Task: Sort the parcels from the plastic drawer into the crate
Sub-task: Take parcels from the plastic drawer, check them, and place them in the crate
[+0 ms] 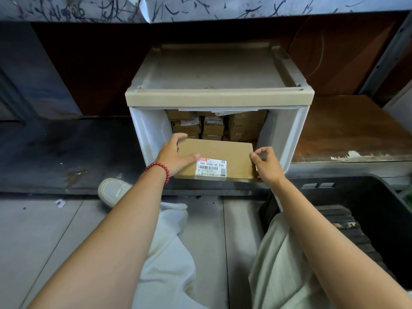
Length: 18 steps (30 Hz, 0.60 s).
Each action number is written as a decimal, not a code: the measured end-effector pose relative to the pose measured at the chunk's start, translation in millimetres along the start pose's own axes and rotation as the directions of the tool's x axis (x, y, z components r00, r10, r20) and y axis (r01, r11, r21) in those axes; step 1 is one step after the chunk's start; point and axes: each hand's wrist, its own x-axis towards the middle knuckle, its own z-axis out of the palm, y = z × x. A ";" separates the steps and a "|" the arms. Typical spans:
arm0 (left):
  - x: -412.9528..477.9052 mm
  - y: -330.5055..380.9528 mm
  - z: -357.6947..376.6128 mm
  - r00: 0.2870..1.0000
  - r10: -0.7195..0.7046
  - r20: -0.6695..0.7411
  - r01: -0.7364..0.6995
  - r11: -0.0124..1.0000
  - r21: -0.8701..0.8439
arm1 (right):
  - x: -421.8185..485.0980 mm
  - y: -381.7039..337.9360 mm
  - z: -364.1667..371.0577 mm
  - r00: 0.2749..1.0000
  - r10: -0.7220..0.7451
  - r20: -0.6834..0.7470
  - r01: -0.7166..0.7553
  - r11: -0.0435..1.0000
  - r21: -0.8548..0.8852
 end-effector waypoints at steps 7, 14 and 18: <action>4.2 -0.2 7.0 0.995 -0.067 0.071 0.065 0.997 0.029 | 2.7 -2.7 -4.4 0.972 0.232 -0.026 -0.219 0.945 0.244; 2.7 2.4 8.9 0.992 -0.097 0.077 0.096 0.995 0.012 | 3.9 -2.5 -6.1 0.954 0.300 0.021 -0.289 0.898 0.333; 3.6 5.7 17.5 0.993 -0.040 0.112 0.035 0.998 0.045 | 0.9 -0.6 -19.8 0.945 0.323 0.050 -0.318 0.875 0.364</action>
